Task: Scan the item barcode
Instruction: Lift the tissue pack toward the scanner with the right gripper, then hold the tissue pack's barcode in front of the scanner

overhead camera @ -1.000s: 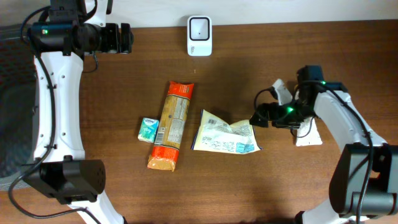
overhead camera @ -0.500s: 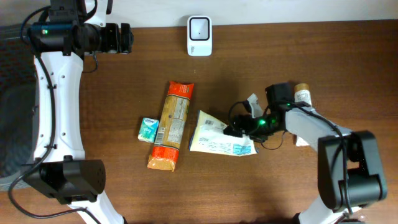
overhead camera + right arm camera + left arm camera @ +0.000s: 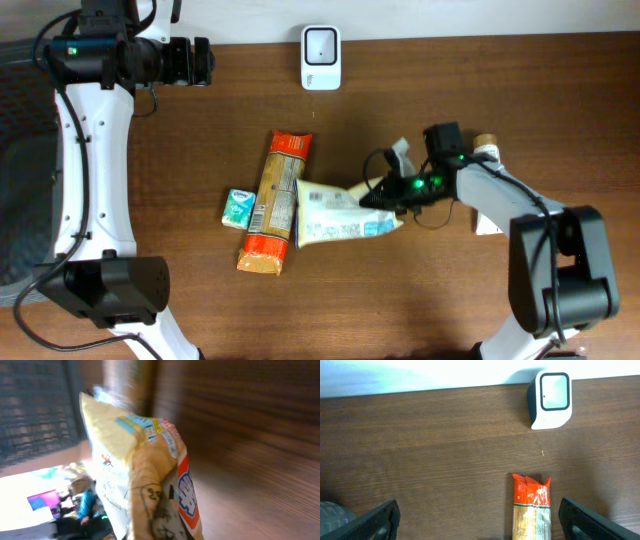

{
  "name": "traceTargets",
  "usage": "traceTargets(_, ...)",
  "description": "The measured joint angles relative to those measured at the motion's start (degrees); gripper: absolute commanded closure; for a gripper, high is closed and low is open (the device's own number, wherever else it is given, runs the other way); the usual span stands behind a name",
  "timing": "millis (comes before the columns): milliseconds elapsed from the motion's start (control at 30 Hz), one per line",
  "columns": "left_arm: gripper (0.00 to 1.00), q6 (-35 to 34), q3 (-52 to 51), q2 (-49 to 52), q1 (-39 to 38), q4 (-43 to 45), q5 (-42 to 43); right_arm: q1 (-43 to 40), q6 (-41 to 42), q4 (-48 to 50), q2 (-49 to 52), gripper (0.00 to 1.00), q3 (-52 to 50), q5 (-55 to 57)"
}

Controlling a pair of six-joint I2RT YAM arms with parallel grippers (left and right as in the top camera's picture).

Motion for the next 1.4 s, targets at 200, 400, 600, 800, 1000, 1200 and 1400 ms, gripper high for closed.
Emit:
traceTargets(200,0.01,0.0,0.0,0.0,0.0,0.0,0.0,0.0,0.9,-1.0,-9.7,0.96,9.8,-8.7)
traceTargets(400,0.01,0.0,0.0,0.0,0.0,0.0,0.0,-5.4,4.3,-3.5,-16.4,0.96,14.4,-10.8)
traceTargets(600,0.01,0.0,0.0,0.0,0.0,0.0,0.0,-13.0,1.9,-11.0,-18.1,0.96,16.2,-10.6)
traceTargets(800,0.01,0.0,0.0,0.0,0.0,0.0,0.0,-13.0,-1.0,-14.0,-18.1,0.96,18.6,-10.1)
traceTargets(1000,0.01,0.0,0.0,0.0,0.0,0.0,0.0,-7.8,-4.1,-21.2,-18.1,0.96,31.6,10.1)
traceTargets(1200,0.01,0.0,0.0,0.0,0.0,0.0,0.0,8.8,-11.5,-8.5,-12.3,0.96,38.6,51.3)
traceTargets(1400,0.01,0.0,0.0,0.0,0.0,0.1,0.0,14.0,-25.8,16.6,3.5,0.96,38.2,71.5)
